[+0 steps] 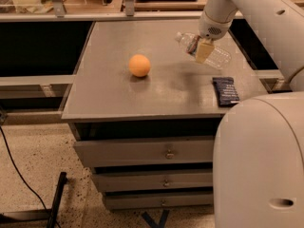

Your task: Knock water bottle over

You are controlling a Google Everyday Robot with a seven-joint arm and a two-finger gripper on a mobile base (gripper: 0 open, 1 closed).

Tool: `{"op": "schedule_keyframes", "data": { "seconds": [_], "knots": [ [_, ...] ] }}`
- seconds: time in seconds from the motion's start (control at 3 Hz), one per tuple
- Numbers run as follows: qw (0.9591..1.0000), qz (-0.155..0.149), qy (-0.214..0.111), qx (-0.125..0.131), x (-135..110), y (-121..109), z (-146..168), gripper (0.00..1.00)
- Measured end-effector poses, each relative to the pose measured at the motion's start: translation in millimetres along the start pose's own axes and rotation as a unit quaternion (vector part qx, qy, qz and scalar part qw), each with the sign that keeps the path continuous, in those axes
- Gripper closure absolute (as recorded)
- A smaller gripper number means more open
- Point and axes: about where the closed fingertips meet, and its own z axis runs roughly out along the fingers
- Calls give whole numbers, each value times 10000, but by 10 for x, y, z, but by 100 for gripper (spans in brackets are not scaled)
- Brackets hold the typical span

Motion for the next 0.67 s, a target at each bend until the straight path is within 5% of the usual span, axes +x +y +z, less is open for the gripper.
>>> {"op": "schedule_keyframes", "data": {
  "seconds": [0.33, 0.67],
  "knots": [
    [10000, -4, 1, -15, -5, 2, 37, 0],
    [10000, -4, 1, -16, -6, 2, 38, 0]
  ]
}}
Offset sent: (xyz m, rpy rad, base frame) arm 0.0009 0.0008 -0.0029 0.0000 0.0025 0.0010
